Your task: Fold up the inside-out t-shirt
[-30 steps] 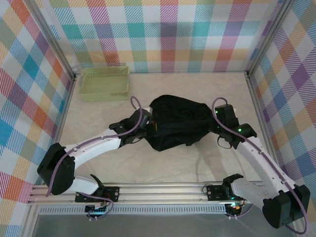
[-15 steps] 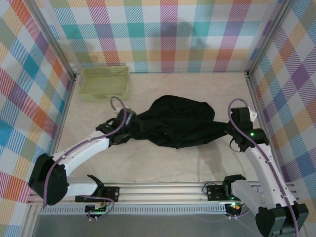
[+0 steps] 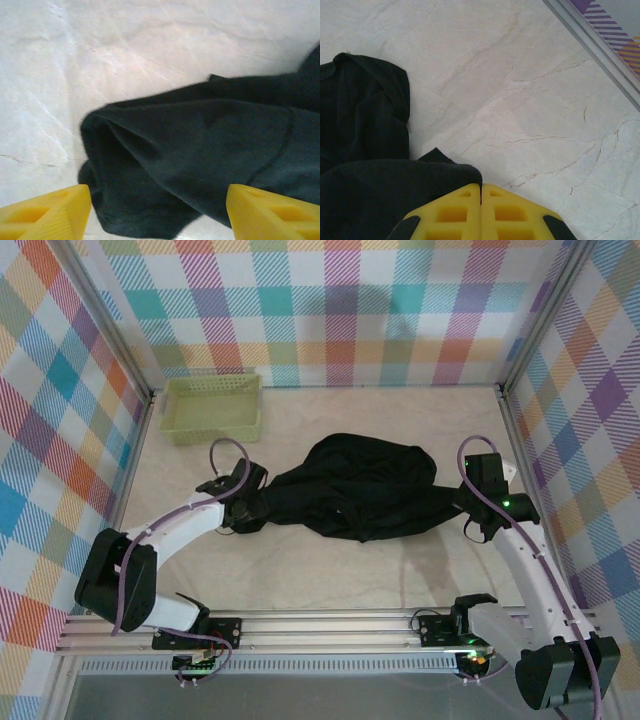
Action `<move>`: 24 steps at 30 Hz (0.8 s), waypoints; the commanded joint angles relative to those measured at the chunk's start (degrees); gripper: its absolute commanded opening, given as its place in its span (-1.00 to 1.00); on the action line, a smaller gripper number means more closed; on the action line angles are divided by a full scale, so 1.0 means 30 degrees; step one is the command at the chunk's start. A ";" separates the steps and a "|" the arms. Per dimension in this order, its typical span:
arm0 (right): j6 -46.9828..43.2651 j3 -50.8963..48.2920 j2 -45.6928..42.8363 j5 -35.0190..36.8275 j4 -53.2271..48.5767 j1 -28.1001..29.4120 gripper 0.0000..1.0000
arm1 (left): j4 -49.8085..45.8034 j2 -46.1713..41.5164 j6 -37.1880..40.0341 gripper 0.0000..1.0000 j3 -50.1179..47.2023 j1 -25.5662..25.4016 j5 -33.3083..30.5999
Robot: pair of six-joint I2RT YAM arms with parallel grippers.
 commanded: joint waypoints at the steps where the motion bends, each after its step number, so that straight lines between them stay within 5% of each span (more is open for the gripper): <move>1: -0.0275 -0.0069 -0.0041 -0.0316 0.0269 -0.0188 -1.00 | -0.0016 -0.0160 -0.0224 0.47 -0.0535 0.1048 -0.0115; 4: -0.0257 -0.0061 0.0148 -0.0529 0.0380 -0.0216 -1.00 | 0.1041 0.0316 0.0171 0.46 -0.0893 0.1502 0.1047; 7: -0.0221 -0.0018 0.0269 -0.0724 0.0506 -0.0243 -1.00 | 0.1558 0.1272 0.0401 0.24 -0.0686 0.1635 0.1599; 18: -0.0316 0.1759 0.0148 -0.0990 0.0012 -0.0499 -1.00 | 0.2141 0.1445 0.1479 -0.97 0.0743 0.2711 0.2204; 24: -0.0396 0.3572 0.0009 -0.0950 -0.0478 -0.0901 -1.00 | 0.0234 -0.1722 0.2024 -1.00 0.2492 0.3145 0.0827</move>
